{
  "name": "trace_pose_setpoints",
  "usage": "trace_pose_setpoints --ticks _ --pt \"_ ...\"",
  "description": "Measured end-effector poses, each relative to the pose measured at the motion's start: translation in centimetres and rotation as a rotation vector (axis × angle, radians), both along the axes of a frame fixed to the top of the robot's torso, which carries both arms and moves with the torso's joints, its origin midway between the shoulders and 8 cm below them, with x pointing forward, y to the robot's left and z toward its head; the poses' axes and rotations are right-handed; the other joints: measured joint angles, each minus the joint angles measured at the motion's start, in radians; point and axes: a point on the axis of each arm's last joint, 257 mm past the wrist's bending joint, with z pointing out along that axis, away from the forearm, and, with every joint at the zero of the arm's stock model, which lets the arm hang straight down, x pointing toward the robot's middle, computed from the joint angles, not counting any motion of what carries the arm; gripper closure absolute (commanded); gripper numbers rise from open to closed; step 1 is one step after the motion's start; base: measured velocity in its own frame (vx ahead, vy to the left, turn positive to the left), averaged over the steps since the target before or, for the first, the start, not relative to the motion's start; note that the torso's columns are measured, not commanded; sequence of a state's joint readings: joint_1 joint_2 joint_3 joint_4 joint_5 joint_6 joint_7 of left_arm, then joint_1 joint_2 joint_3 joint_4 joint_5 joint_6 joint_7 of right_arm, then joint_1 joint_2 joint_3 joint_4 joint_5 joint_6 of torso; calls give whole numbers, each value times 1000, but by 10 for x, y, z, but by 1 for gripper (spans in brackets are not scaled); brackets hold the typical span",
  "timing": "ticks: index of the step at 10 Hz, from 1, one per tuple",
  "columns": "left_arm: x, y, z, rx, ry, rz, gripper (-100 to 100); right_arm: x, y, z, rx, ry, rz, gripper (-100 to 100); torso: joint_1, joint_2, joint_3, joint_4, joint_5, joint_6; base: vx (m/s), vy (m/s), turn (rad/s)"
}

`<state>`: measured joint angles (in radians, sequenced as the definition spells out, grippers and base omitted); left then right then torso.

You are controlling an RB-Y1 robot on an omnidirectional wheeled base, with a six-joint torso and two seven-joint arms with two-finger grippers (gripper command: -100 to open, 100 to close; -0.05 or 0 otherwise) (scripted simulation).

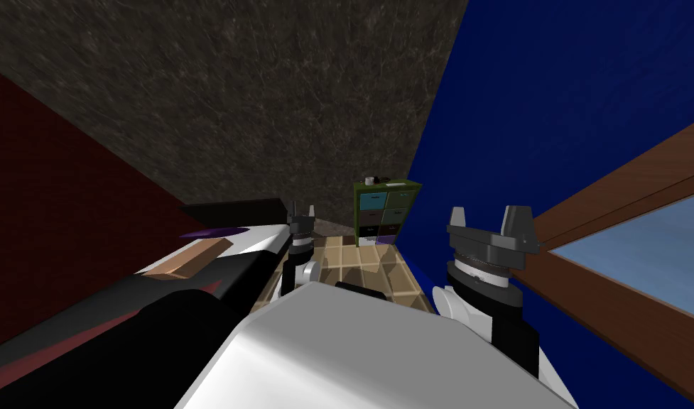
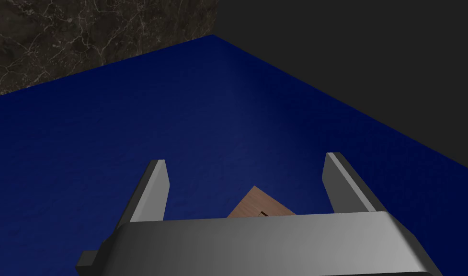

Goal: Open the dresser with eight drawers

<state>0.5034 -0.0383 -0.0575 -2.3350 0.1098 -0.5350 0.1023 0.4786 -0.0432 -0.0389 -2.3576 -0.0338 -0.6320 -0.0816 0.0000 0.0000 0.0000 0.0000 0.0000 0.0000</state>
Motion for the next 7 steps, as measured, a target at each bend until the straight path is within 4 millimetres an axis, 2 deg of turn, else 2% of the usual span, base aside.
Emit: trace_pose_setpoints --ticks 2,7 --pt "0 0 0 0 0 0 0 0 0 0 0 0 0 0 0 104 -209 105 0 0 0 0 0" --pt "0 0 0 0 0 0 0 0 0 0 0 0 0 0 0 470 -939 470 0 0 0 0 0"
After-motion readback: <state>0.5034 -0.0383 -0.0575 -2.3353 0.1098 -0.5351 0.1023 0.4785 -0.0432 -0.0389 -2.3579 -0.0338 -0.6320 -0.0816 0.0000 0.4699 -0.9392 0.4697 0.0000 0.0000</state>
